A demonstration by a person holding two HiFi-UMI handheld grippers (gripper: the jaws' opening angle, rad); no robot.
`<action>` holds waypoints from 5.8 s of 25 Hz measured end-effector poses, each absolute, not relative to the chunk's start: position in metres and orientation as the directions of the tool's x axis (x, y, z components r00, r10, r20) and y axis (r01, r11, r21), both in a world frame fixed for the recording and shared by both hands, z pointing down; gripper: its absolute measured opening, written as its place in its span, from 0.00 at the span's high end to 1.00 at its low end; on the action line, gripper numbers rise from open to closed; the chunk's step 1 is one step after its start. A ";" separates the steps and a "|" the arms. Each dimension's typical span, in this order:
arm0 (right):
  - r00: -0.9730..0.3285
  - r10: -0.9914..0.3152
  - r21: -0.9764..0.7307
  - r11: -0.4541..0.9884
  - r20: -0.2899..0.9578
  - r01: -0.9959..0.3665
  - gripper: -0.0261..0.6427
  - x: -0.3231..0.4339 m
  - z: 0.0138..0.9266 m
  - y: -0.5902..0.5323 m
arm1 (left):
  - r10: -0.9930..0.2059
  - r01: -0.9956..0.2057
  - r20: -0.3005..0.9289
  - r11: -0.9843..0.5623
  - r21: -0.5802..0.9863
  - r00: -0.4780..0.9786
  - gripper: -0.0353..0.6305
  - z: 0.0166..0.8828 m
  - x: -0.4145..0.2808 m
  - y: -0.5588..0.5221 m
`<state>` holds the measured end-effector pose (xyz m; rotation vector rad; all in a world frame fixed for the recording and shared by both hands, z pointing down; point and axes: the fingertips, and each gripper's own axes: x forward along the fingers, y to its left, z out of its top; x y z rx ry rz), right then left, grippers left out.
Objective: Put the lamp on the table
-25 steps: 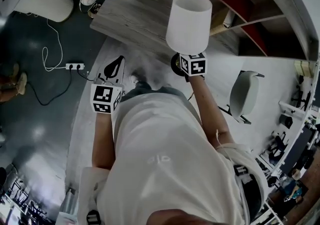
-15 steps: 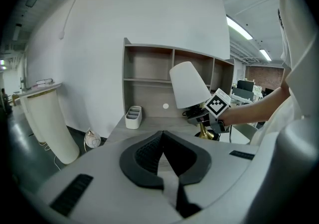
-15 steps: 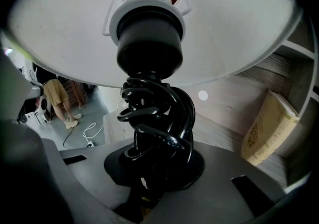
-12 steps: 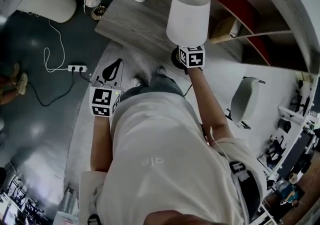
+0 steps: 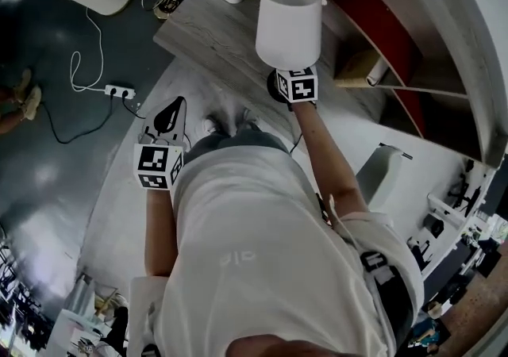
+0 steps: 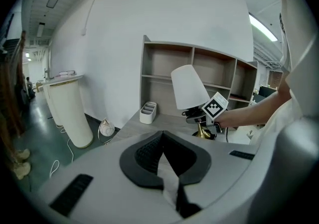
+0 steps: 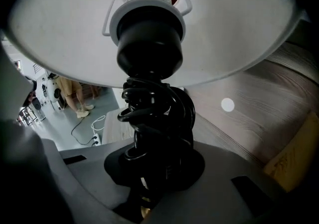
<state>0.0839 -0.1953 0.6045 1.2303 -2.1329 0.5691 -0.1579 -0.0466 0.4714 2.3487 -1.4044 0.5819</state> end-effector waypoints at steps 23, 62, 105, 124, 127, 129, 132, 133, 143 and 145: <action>-0.508 -0.572 -0.072 0.616 0.644 -0.784 0.85 0.048 0.627 -0.254 | -0.784 -0.957 0.561 -0.282 0.060 0.266 0.92 0.481 -0.166 -0.025; -0.481 -0.610 -0.049 0.586 0.630 -0.809 0.75 0.076 0.638 -0.228 | -0.722 -0.907 0.574 -0.410 0.095 0.386 0.92 0.494 -0.144 -0.044; -0.420 -0.571 -0.110 0.498 0.705 -0.860 0.59 0.115 0.655 -0.151 | -0.650 -0.821 0.543 -0.554 0.140 0.531 0.92 0.499 -0.117 -0.052; -0.365 -0.527 -0.112 0.451 0.768 -0.886 0.57 0.133 0.672 -0.124 | -0.599 -0.775 0.541 -0.609 0.170 0.590 0.92 0.504 -0.097 -0.059; -0.357 -0.513 -0.121 0.437 0.780 -0.891 0.57 0.135 0.675 -0.119 | -0.591 -0.766 0.540 -0.619 0.173 0.599 0.92 0.505 -0.093 -0.060; -0.354 -0.512 -0.128 0.423 0.783 -0.897 0.57 0.137 0.674 -0.115 | -0.587 -0.761 0.538 -0.625 0.175 0.605 0.92 0.506 -0.091 -0.062; -0.347 -0.521 -0.134 0.401 0.780 -0.906 0.57 0.144 0.669 -0.108 | -0.581 -0.753 0.533 -0.634 0.178 0.615 0.92 0.505 -0.087 -0.064; -0.345 -0.527 -0.135 0.396 0.777 -0.908 0.58 0.146 0.666 -0.105 | -0.578 -0.749 0.531 -0.637 0.180 0.619 0.92 0.505 -0.086 -0.065; -0.312 -0.650 -0.117 0.327 0.693 -0.938 0.69 0.180 0.603 -0.093 | -0.546 -0.707 0.513 -0.682 0.187 0.662 0.92 0.508 -0.061 -0.079; -0.300 -0.682 -0.109 0.310 0.667 -0.945 0.74 0.187 0.584 -0.090 | -0.542 -0.697 0.504 -0.692 0.186 0.673 0.92 0.505 -0.055 -0.082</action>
